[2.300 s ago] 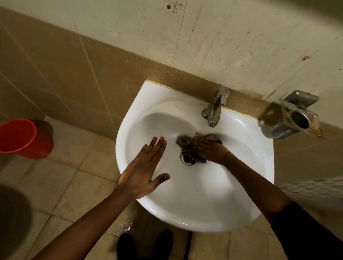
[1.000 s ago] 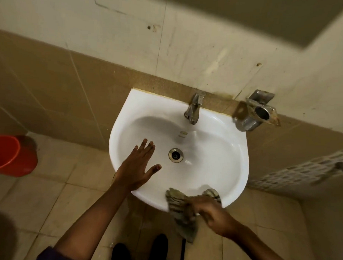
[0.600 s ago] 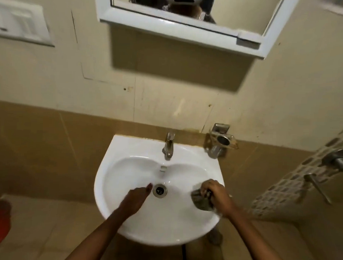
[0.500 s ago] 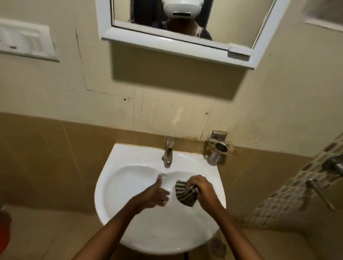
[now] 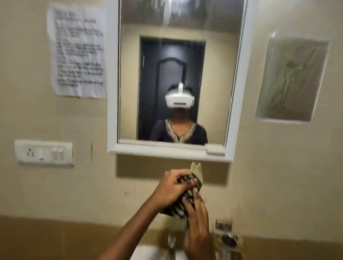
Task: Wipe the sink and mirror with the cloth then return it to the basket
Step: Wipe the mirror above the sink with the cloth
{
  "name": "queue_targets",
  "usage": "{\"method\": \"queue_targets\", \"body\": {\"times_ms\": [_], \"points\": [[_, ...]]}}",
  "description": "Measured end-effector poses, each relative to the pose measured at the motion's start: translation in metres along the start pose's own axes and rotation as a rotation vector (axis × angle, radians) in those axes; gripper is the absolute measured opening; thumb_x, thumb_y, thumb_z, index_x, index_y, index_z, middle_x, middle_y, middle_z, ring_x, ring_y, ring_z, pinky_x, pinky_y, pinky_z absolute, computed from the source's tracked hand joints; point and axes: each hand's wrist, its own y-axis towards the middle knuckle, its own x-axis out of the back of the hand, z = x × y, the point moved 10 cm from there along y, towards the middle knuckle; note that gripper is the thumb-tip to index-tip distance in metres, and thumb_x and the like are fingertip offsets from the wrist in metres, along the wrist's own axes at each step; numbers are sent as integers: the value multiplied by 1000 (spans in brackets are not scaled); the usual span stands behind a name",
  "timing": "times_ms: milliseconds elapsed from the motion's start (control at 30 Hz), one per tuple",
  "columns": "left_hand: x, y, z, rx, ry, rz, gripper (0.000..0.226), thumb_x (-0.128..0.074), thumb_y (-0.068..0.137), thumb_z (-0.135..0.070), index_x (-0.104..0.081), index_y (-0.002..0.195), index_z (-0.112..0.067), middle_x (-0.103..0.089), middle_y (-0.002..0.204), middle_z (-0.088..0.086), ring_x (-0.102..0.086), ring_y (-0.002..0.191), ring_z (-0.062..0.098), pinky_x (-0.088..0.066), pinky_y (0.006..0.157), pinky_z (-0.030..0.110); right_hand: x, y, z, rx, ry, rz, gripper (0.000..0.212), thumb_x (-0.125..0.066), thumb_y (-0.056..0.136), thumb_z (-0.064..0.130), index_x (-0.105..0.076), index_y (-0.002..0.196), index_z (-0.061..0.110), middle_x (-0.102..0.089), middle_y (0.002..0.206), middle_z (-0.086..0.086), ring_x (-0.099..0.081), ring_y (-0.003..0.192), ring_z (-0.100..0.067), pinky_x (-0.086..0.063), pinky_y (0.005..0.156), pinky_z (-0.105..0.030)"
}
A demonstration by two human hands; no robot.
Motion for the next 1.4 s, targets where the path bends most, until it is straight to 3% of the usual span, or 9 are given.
{"method": "queue_targets", "body": {"times_ms": [200,300,367,500,600,800,1033,1200,1400], "points": [[49,95,-149,-395,735,-19,31,-48,90,-43,-62,112,-27,-66,116,-2,-57,111,20,-48,90,40,35,125,28,102,26,-444,62,-12,99,46,-41,135,5,-10,158,5,-1,145,-4,-16,112,-27],[68,125,-217,-613,986,-78,28,-45,87,-32,-53,113,-27,-68,108,1,-61,101,26,-49,85,44,55,203,39,143,73,-579,47,-29,101,30,-39,136,-1,-37,147,-20,-22,141,-19,-15,111,-24],[81,136,-243,-668,1053,-87,37,-51,81,-19,-47,117,-26,-67,103,4,-61,94,27,-48,87,43,73,240,45,224,62,-664,59,-44,93,11,-18,146,15,-44,145,-14,-51,119,-27,-18,110,-17],[134,150,-264,-692,997,-262,39,-58,82,-17,-50,119,-25,-66,111,0,-59,101,21,-44,89,37,60,302,50,319,-51,-412,56,-41,91,23,-25,144,15,-52,134,-24,-47,125,-35,-38,107,-40],[223,163,-279,-789,839,-612,31,-52,87,-32,-52,117,-27,-66,107,-1,-59,96,19,-45,81,35,61,388,57,315,-131,-371,67,-57,83,16,-28,142,12,-58,121,-22,-52,112,-34,-48,97,-45],[336,137,-190,-354,597,-1227,40,-47,94,-36,-44,129,-18,-57,126,10,-52,114,27,-39,92,43,88,441,66,272,-198,-328,73,-56,86,32,-19,147,17,-39,138,-15,-36,126,-28,-30,109,-39],[362,154,-150,-288,579,-1194,52,-36,96,-42,-37,138,-11,-45,141,15,-40,131,31,-31,107,46,79,539,154,297,-457,-411,63,-43,89,44,-26,142,14,-41,141,-14,-34,129,-28,-14,115,-47],[354,157,-157,-387,646,-1144,51,-38,96,-28,-30,144,-10,-38,148,15,-30,140,29,-29,112,42,20,568,239,461,-484,-348,40,-33,96,42,-46,122,14,-53,127,-16,-41,121,-31,-23,107,-50],[353,164,-154,-414,642,-1109,52,-38,98,-22,-24,147,-13,-37,148,15,-34,137,29,-33,104,34,43,571,218,538,-422,-327,42,-36,95,48,-51,116,15,-60,113,-14,-48,113,-33,-23,104,-53]]}}
